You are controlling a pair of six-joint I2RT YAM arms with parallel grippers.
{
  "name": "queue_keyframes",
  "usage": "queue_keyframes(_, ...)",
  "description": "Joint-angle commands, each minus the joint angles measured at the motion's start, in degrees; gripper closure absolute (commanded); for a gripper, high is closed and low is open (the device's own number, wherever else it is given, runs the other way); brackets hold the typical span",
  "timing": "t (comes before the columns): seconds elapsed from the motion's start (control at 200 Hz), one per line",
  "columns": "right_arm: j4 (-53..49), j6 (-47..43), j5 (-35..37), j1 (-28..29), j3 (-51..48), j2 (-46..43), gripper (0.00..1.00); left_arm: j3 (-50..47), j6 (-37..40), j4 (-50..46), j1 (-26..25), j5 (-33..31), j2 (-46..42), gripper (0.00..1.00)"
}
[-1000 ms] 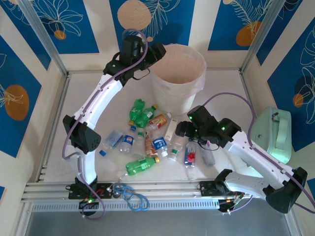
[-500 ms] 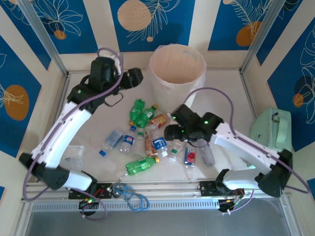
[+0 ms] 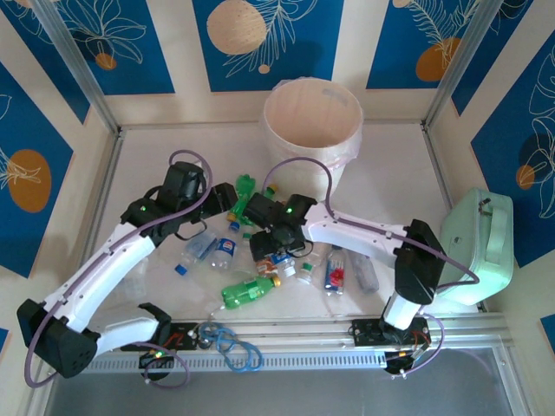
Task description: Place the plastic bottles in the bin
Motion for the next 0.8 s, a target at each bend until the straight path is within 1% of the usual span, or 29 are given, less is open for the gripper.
queue_keyframes(0.0, -2.99, -0.44, 1.95, -0.9, 2.42, 1.0, 0.18, -0.47, -1.84, 0.34, 0.59, 0.07, -2.08, 0.31)
queue_keyframes(0.23, -2.47, -1.19, 1.44, -3.46, 2.92, 3.67, 0.18, -3.48, -3.43, 0.02, 1.08, -0.39, -2.79, 0.31)
queue_keyframes(0.58, -1.71, -2.2, 1.46, -4.46, 7.05, 8.76, 0.19, -4.69, -3.87, 0.46, 1.36, 0.14, -2.38, 0.32)
queue_keyframes(0.795, -1.17, -2.45, 1.62, -5.08, 7.74, 10.66, 0.21, -5.41, -4.13, 0.81, 1.34, 0.21, -2.52, 0.32)
